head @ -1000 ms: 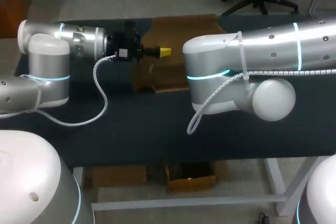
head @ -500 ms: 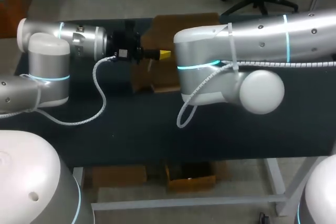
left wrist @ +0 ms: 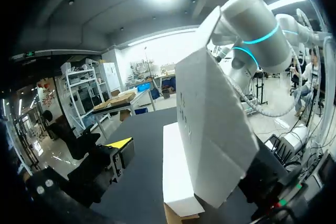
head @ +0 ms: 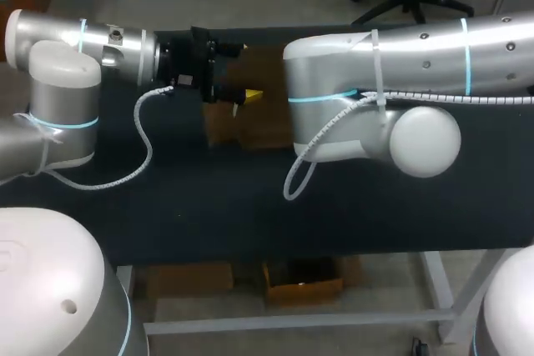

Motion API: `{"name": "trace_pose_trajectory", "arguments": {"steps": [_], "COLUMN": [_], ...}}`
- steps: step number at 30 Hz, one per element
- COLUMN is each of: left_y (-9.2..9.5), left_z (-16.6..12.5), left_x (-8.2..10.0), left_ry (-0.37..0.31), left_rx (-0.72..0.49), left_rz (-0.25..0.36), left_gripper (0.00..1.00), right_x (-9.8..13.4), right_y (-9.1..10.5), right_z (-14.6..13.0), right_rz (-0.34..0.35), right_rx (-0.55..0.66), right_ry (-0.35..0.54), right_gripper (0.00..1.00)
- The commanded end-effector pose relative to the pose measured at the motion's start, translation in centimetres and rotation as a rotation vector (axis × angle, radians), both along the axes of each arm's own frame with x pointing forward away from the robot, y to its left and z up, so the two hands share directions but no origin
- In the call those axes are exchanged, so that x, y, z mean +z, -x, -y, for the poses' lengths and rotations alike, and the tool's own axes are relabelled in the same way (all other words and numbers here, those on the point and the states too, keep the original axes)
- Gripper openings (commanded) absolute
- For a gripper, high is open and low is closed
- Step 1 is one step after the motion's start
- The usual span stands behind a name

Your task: Assemble the packaging by folding the flat box into shape, placing the metal phone stand inside, and closing the box properly

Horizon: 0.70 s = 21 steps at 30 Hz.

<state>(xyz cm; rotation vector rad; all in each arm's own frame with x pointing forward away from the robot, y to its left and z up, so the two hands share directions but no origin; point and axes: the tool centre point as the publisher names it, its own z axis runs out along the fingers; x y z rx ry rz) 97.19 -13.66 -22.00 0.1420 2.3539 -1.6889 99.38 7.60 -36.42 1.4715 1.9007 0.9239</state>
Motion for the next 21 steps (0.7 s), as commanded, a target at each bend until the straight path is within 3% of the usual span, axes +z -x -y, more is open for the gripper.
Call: {"name": "trace_pose_trajectory", "arguments": {"steps": [1, 14, 21], "left_y": [1.2, 2.5, 3.1], "left_z": [-1.0, -3.2, -5.3], "left_x": [0.3, 0.5, 0.9], "left_ry": [-0.03, -0.114, -0.181], "left_rx": [0.033, 0.042, 0.068], "left_rz": [0.035, 0.064, 0.077], "left_gripper": [1.0, 1.0, 1.0], "right_x": [0.8, 1.5, 2.7], "right_y": [0.4, 1.0, 1.6], "right_z": [1.6, 2.9, 3.7], "right_rz": [-0.038, -0.13, -0.184], "right_rx": [0.09, 0.24, 0.258], "right_ry": [-0.067, -0.182, -0.175], "right_gripper": [0.0, 0.0, 0.0]}}
